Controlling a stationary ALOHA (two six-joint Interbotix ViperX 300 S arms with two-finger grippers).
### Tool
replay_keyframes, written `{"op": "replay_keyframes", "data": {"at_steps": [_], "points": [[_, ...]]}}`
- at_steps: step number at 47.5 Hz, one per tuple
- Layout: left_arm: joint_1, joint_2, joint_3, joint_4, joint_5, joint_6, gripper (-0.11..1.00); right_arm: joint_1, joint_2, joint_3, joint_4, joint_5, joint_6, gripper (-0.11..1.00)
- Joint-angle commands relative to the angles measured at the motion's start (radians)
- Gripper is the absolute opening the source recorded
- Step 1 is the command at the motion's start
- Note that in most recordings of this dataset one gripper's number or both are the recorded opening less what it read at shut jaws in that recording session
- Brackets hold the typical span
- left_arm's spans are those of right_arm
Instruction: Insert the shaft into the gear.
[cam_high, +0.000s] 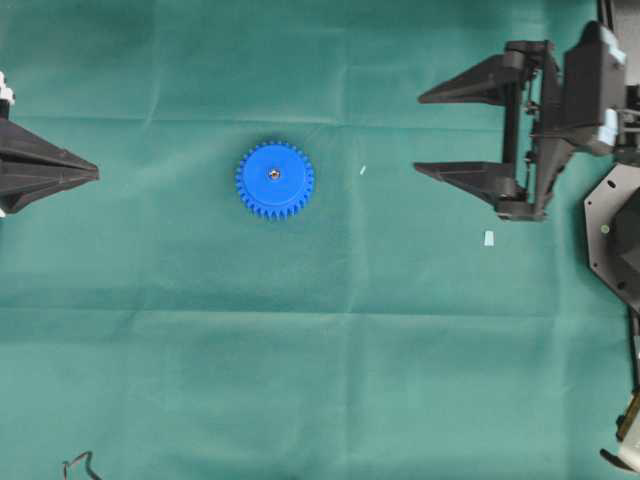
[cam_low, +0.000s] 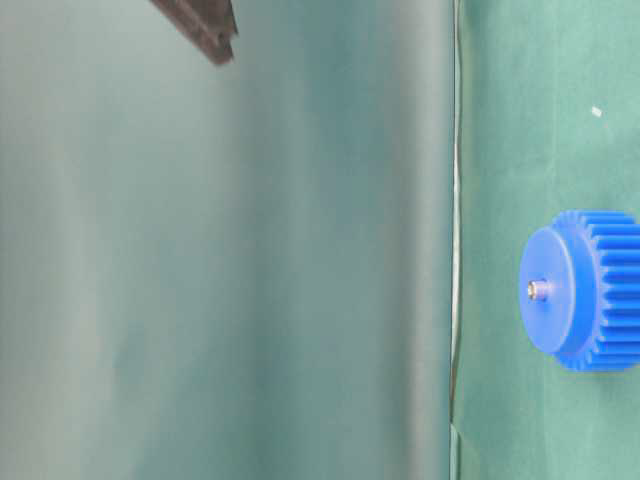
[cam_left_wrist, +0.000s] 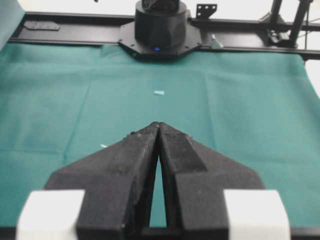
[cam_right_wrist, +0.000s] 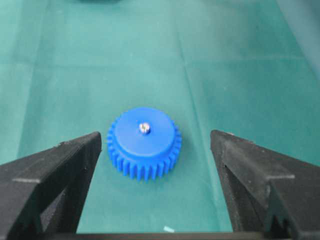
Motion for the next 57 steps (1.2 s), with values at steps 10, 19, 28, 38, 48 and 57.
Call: {"op": "replay_keyframes", "data": {"at_steps": [10,19,28,38,48,57], "points": [[-0.002,0.005,-0.026,0.003,-0.005,0.002,0.0,0.002,-0.037,0.04,0.002,-0.04,0.002,0.88],[-0.002,0.005,-0.026,0.002,-0.003,0.0,0.0,0.0,-0.031,0.04,0.002,-0.046,0.002,0.88],[-0.002,0.005,-0.026,0.003,0.008,0.0,0.0,0.0,-0.029,0.041,0.0,-0.046,0.002,0.88],[-0.002,0.005,-0.026,0.003,0.011,0.0,0.0,0.002,-0.023,0.043,0.002,-0.046,0.002,0.88],[-0.002,0.006,-0.026,0.003,0.015,0.0,0.0,0.003,-0.011,0.043,0.002,-0.043,0.002,0.88],[-0.002,0.009,-0.026,0.003,0.015,-0.002,0.0,0.005,-0.005,0.043,0.002,-0.046,0.002,0.88]]}}
